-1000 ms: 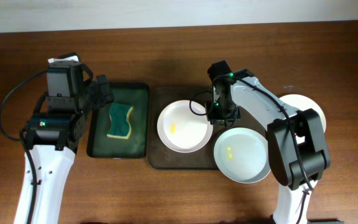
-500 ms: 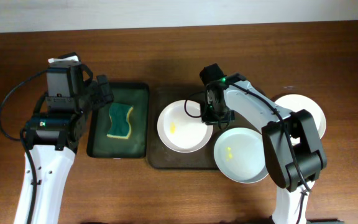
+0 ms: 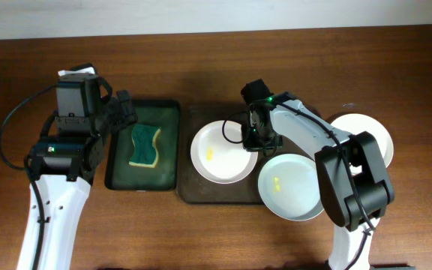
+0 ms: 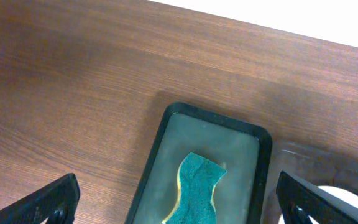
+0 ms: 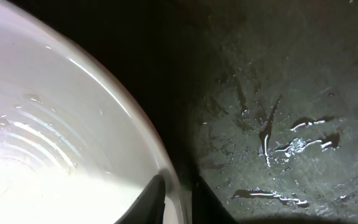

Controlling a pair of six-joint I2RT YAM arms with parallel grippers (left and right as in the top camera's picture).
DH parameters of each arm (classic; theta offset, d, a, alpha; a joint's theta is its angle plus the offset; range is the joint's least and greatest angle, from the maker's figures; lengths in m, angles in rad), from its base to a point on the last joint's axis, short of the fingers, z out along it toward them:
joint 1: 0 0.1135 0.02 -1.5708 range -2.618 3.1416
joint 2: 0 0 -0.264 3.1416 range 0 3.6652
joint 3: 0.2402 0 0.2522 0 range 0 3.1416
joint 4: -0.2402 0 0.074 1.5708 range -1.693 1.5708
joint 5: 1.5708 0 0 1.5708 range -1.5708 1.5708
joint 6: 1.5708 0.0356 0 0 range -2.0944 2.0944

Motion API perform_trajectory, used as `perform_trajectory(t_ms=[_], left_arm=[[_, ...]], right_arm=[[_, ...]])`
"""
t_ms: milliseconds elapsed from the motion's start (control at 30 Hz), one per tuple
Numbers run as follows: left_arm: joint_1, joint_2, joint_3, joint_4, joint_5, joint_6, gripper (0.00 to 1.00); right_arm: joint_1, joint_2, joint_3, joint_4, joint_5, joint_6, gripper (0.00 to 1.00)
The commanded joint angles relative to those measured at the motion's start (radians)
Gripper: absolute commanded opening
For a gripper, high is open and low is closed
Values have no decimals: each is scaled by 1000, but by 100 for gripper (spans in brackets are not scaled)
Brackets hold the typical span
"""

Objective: Clean dirty plates on tray and stack at the side
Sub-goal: 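Grip the rim of the white plate with the right gripper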

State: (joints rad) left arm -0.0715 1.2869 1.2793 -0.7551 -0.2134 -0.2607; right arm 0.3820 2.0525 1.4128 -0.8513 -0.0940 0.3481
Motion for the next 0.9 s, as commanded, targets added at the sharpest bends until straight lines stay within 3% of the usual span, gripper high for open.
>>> perform_trajectory(t_ms=[0, 167, 267, 533, 733, 867], left_arm=[[-2, 3, 2, 2, 7, 8, 99], [-2, 3, 2, 2, 7, 8, 99], [-2, 3, 2, 2, 7, 8, 100], [-2, 3, 2, 2, 7, 8, 99], [-2, 3, 2, 2, 7, 8, 100], [-2, 3, 2, 2, 7, 8, 100]], right_arm=[[-28, 13, 1, -5, 13, 5, 4], [-44, 13, 1, -4, 13, 5, 4], [-44, 13, 13, -29, 12, 4, 14], [-45, 13, 59, -76, -18, -55, 20], [-63, 13, 59, -80, -29, -55, 9], [-63, 13, 50, -76, -39, -55, 13]])
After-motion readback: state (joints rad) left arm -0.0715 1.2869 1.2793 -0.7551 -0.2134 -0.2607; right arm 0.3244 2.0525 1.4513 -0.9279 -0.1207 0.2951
